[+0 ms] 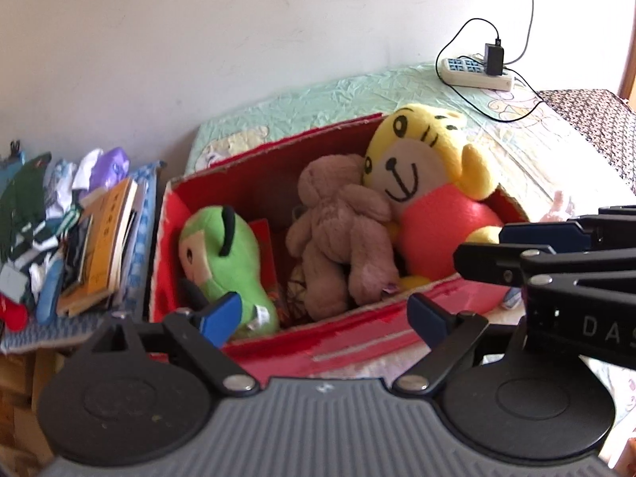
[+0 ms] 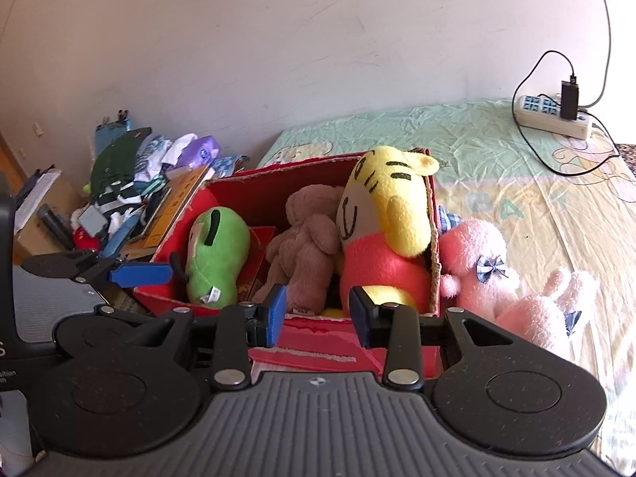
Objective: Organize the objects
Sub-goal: 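Withdraw the right gripper and move it to the white bunny plush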
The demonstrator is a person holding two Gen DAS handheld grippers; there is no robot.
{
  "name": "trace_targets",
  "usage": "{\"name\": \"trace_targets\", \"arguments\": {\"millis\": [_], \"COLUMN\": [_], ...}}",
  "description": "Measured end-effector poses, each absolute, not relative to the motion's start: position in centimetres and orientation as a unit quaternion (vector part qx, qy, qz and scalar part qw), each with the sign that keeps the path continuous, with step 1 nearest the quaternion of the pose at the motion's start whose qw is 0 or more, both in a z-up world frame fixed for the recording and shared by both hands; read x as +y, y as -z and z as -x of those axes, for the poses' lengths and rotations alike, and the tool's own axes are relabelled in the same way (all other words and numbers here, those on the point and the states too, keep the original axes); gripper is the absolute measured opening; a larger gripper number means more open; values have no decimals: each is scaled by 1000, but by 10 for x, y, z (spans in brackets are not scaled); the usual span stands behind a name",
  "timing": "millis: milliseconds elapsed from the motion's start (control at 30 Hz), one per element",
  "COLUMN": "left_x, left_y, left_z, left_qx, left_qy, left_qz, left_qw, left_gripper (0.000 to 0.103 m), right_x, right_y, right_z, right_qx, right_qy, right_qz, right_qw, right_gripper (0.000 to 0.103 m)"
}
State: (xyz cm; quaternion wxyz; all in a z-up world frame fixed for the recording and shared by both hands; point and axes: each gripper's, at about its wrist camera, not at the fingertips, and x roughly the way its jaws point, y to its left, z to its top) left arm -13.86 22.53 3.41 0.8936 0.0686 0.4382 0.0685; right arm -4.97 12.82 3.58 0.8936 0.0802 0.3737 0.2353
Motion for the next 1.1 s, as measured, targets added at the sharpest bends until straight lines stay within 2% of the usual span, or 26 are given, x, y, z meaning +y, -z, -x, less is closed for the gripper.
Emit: {"name": "trace_targets", "arguments": {"millis": [600,833,1100], "left_x": [144,114,78], "left_y": [-4,12,28], "left_z": [149,141,125], "left_qx": [473,481,477], "left_qy": [-68,-25,37], "left_qz": [-23,-2,-1], "left_qw": [878,876,878], "left_gripper": [91,86,85], "right_x": [56,16,-46], "right_y": [-12,5,30], "right_z": [61,61,47], "right_qx": [414,433,458], "right_qy": [-288,-266,-195], "right_qz": [-66,-73,-130], "right_qw": [861,858,858], "right_gripper": [40,45,48]}}
